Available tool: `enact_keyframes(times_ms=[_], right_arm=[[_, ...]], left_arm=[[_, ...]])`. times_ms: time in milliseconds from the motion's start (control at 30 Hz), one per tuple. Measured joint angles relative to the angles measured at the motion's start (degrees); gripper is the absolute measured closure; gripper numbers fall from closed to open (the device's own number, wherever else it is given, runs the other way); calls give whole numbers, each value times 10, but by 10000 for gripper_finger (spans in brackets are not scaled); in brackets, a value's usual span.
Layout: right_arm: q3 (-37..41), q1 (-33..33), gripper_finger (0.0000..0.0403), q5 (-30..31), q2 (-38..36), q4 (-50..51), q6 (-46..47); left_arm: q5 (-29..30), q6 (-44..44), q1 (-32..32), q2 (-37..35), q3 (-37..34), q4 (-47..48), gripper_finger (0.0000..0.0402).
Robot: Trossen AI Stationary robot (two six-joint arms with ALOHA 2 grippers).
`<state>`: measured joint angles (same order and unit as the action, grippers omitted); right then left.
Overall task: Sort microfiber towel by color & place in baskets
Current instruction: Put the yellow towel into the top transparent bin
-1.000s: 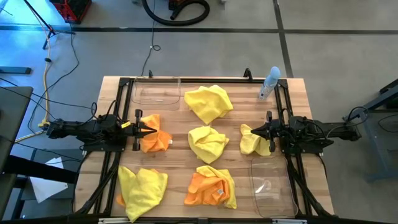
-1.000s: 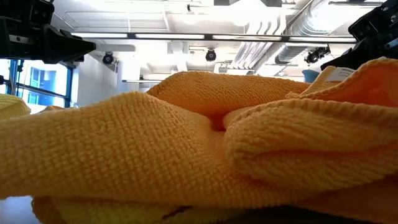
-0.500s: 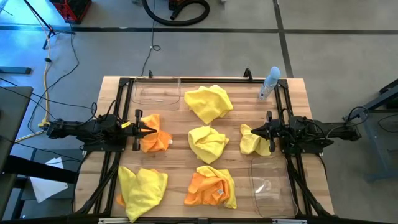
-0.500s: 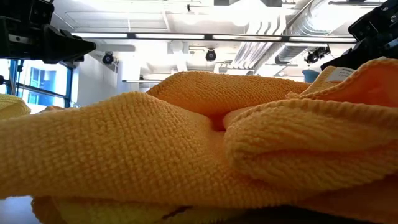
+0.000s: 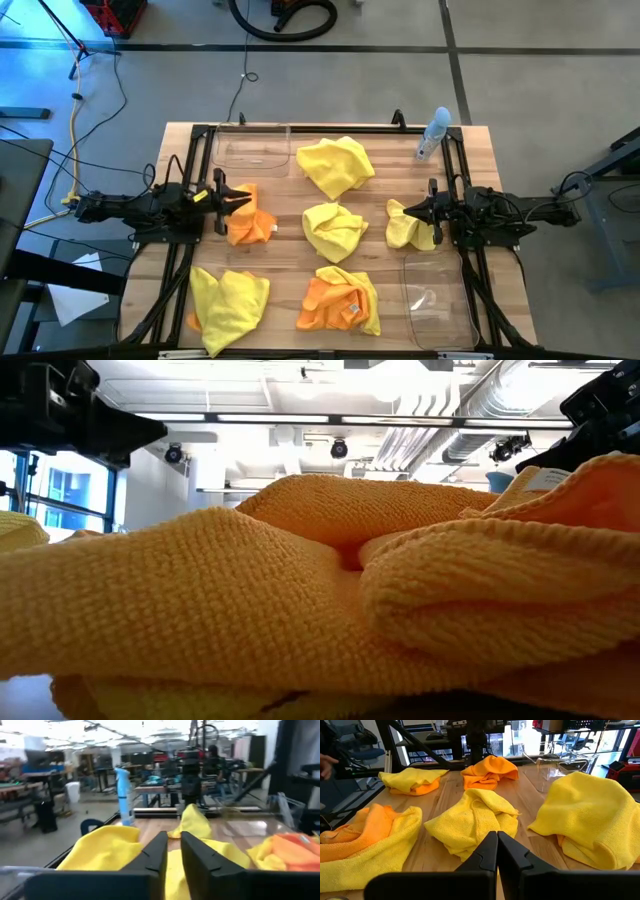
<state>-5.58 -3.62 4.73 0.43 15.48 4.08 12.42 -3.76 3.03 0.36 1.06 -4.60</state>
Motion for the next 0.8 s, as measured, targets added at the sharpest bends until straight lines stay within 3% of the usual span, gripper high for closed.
enact_keyframes(times_ms=[267, 400, 567, 700, 800], right_arm=[[0, 0, 402, 0, 0, 0, 0], [0, 0, 402, 0, 0, 0, 0], [0, 0, 402, 0, 0, 0, 0], [0, 0, 402, 0, 0, 0, 0], [0, 0, 402, 0, 0, 0, 0]], left_arm=[[2, 39, 0, 0, 0, 20, 254], [10, 41, 0, 0, 0, 27, 250], [108, 110, 0, 19, 0, -38, 252], [155, 169, -5, 64, 0, -89, 252], [155, 187, -17, 115, 15, -92, 253]])
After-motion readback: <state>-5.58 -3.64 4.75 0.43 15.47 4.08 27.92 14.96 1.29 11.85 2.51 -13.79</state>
